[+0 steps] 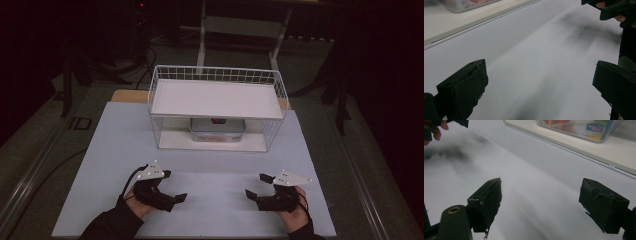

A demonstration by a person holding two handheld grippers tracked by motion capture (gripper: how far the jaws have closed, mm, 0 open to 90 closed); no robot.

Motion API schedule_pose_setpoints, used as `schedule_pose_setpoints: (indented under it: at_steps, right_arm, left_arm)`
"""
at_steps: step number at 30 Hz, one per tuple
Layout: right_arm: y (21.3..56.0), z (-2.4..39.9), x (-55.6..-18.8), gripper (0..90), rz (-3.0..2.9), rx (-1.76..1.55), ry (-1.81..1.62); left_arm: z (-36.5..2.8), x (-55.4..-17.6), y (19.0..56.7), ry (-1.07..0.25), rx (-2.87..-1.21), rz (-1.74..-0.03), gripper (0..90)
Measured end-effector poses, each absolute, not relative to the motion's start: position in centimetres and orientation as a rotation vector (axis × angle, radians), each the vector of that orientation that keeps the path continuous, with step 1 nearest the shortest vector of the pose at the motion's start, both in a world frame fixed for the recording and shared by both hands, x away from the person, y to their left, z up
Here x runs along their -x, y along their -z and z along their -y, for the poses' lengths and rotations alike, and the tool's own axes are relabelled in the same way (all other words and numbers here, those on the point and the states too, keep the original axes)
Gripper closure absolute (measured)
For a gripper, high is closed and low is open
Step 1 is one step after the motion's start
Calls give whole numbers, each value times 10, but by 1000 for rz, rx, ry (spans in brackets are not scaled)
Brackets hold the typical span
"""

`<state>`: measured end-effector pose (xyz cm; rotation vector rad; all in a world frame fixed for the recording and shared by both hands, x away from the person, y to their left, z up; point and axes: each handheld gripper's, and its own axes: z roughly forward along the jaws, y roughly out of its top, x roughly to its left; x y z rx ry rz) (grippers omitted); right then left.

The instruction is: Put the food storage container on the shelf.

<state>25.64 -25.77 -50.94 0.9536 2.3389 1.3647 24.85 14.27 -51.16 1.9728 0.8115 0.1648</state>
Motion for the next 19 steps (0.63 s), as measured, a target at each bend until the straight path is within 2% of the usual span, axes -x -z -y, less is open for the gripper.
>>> schedule_pose_setpoints:
  at_steps: [19]
  right_arm:
    - [516, 261, -263, 177, -2354, -980, -1334]
  left_arm:
    - [-142, -247, 514, -172, -1990, -799, 0]
